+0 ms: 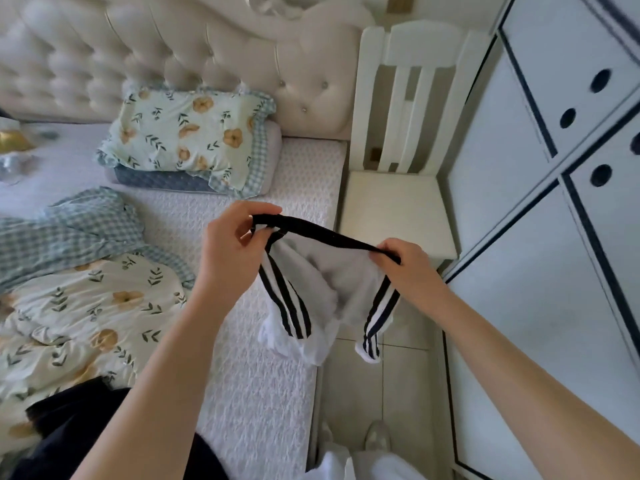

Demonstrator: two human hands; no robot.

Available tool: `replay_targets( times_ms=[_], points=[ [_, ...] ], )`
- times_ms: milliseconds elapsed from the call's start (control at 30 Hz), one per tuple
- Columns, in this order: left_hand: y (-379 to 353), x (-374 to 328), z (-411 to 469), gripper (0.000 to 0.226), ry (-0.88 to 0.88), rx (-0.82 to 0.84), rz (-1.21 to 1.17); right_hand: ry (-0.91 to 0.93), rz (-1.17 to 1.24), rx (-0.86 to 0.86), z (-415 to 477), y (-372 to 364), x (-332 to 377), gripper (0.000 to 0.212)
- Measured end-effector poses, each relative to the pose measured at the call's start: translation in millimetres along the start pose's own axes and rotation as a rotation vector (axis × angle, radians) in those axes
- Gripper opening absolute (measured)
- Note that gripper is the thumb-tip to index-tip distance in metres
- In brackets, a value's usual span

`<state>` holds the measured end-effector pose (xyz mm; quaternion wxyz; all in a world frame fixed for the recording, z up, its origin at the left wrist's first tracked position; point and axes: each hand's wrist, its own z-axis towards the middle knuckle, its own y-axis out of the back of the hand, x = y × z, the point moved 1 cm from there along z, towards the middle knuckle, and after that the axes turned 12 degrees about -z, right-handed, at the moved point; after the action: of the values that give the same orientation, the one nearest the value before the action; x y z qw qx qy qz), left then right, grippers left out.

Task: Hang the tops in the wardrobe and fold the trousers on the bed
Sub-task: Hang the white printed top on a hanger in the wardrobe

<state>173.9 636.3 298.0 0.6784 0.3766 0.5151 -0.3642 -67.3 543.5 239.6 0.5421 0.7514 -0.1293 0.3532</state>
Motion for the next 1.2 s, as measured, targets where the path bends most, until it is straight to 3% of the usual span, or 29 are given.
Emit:
replay_targets(
  times_ms=[167, 300, 433, 533, 600, 733, 800, 967, 1100, 1200],
  points=[
    [-23.6, -19.8, 22.0, 0.057, -0.073, 0.024, 0.046, -0.016, 0.096, -0.021, -11.9, 48.8, 14.5, 0.03],
    [-53.7, -24.9, 39.0, 0.044, -0.146, 0.097, 0.178, 0.008, 0.137, -0.048, -22.2, 75.4, 22.6, 0.036],
    [-88.2, -24.9, 39.3, 0.025, -0.242, 0.244, 0.26, 0.002, 0.206, -0.12, -28.3, 94.5, 24.9, 0.043],
    [-115.8, -26.3, 24.7, 0.017, -0.194, 0.433, 0.286, -0.047, 0.261, -0.164, -31.8, 106.2, 23.1, 0.045],
    [-132.5, -29.8, 11.2, 0.03, -0.101, 0.55, 0.23, -0.073, 0.283, -0.196, -33.0, 111.9, 22.7, 0.043],
    [-157.1, -36.0, -13.0, 0.081, 0.092, 0.62, 0.135, -0.156, 0.315, -0.286, -33.5, 120.6, 17.2, 0.033],
    [-170.2, -35.6, -22.5, 0.084, 0.096, 0.613, 0.128, -0.188, 0.33, -0.305, -33.4, 125.0, 12.9, 0.03],
    [-184.7, -40.6, -24.8, 0.035, -0.005, 0.353, 0.027, -0.112, 0.259, -0.303, -38.9, 133.3, -1.5, 0.036],
    [-182.2, -49.7, -15.9, 0.037, 0.03, 0.301, -0.098, -0.097, 0.152, -0.344, -46.2, 144.5, -24.1, 0.018],
    [-181.1, -56.5, -11.4, 0.039, 0.122, 0.346, -0.221, 0.01, 0.078, -0.17, -50.8, 138.7, -32.1, 0.021]
  ],
)
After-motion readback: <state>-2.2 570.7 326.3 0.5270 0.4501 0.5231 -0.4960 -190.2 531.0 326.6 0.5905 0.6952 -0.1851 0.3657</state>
